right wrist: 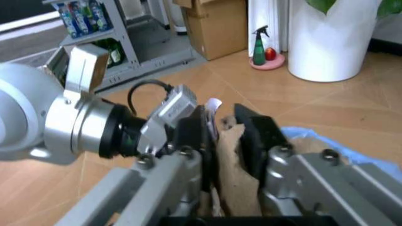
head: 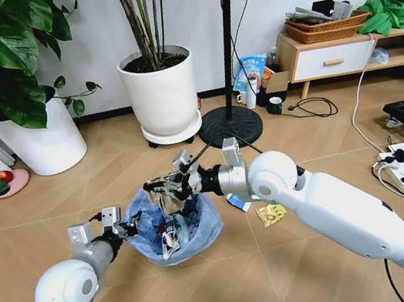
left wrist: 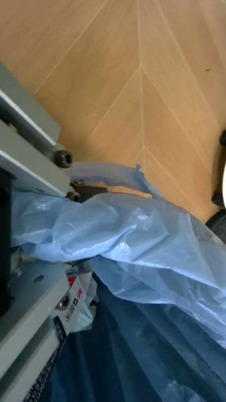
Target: Pick up the trash bin and place the garbage on the floor into it.
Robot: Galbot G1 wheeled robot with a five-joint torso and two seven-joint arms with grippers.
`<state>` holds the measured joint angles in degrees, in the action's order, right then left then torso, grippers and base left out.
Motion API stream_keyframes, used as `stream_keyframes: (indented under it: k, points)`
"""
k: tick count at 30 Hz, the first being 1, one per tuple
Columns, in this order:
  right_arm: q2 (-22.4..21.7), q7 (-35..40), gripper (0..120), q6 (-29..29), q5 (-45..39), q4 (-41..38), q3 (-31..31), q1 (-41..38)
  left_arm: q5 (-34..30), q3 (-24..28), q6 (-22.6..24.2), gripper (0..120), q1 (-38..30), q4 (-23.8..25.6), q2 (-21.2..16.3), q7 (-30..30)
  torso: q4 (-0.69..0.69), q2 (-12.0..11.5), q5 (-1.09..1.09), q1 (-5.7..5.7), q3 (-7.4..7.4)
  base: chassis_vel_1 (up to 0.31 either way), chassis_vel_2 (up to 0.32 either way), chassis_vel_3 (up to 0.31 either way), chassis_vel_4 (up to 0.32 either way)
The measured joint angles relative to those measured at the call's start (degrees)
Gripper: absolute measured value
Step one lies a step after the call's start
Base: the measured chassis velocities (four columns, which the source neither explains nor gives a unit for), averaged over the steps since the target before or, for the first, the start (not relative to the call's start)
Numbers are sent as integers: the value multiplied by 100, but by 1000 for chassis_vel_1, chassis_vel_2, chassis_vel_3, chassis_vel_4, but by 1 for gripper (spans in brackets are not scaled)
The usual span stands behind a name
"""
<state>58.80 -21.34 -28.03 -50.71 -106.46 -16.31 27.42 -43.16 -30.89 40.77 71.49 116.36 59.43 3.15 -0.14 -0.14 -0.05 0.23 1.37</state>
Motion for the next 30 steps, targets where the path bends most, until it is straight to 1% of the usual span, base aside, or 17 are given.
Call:
stream_keyframes:
  k: [1, 3, 5, 6, 7, 11, 12, 13, 15, 16, 18, 19, 20, 22, 24, 28, 30]
  points:
    - [0, 0, 20, 0, 0, 0, 0, 0, 0, 0, 0, 0, 0, 0, 0, 0, 0, 0, 0, 0, 0, 0, 0, 0, 0]
    - [-2, -3, 30, 23, 54, 15, 0, 15, 0, 4, 0, 0, -5, -5, 0, -3, 1, 0, 0, 0, 0, 0, 0, 0, 0]
    - [0, -1, 37, 41, 74, 26, 0, 20, 0, 9, 0, 0, -11, -9, 6, -4, 1, 0, 0, 0, 0, 0, 0, 0, 0]
    - [1, 6, 44, 51, 83, 32, 0, 20, 1, 15, 0, 0, -14, -11, 13, -4, 1, 0, 0, 0, 0, 0, 0, 0, 0]
    - [1, 6, 44, 51, 83, 32, 0, 20, 1, 15, 0, 0, -14, -11, 13, -4, 1, 0, 0, 0, 0, 0, 0, 0, 0]
    - [8, 82, 61, 103, 99, 47, 5, 25, 10, 29, -1, 0, -32, -18, 28, -5, 1, 0, 0, 0, 0, 0, 0, 0, 0]
    - [8, 82, 61, 103, 99, 47, 5, 25, 10, 29, -1, 0, -32, -18, 28, -5, 1, 0, 0, 0, 0, 0, 0, 0, 0]
    - [13, 195, 67, 137, 99, 47, 50, 36, 10, 30, -1, 0, -39, -20, 29, -5, 1, 0, 0, 0, 0, 0, 0, 0, 0]
    - [15, 431, 75, 157, 49, 47, 209, 51, 10, 29, -2, 0, -50, -26, 30, -5, 1, 0, 0, 0, 0, 0, 0, 0, 0]
    - [15, 431, 75, 157, 49, 47, 209, 51, 10, 29, -2, 0, -50, -26, 30, -5, 1, 0, 0, 0, 0, 0, 0, 0, 0]
    - [-51, 641, 86, 159, -50, 51, 396, 59, 11, 21, -2, 0, -52, -27, 30, -5, 2, 0, 0, 0, 0, 0, 0, 0, 0]
    - [-171, 798, 90, 166, -141, 52, 573, 80, 12, 11, -3, 0, -51, -28, 33, -6, 2, 0, 0, 0, 0, 0, 0, 0, 0]
    - [-171, 798, 90, 166, -141, 52, 573, 80, 12, 11, -3, 0, -51, -28, 33, -6, 2, 0, 0, 0, 0, 0, 0, 0, 0]
    - [-362, 1011, 98, 181, -252, 66, 859, 177, 22, -10, -8, 0, -41, -27, 50, -18, 1, 0, 0, 0, 0, 0, 0, 0, 0]
    - [-417, 1055, 99, 182, -276, 108, 1020, 248, 25, -18, -9, 0, -33, -27, 61, -24, 1, 0, 0, 0, 0, 0, 0, 0, 0]
    - [-577, 1316, 100, 197, -268, 457, 1620, 573, 44, -64, -17, 0, 1, -24, 90, -51, 1, 0, 1, 0, 0, 0, 0, 0, 0]
    - [-606, 1445, 100, 197, -246, 549, 1739, 655, 46, -78, -18, 0, 5, -22, 91, -58, 1, 0, -1, 0, -1, 0, 0, 0, 0]
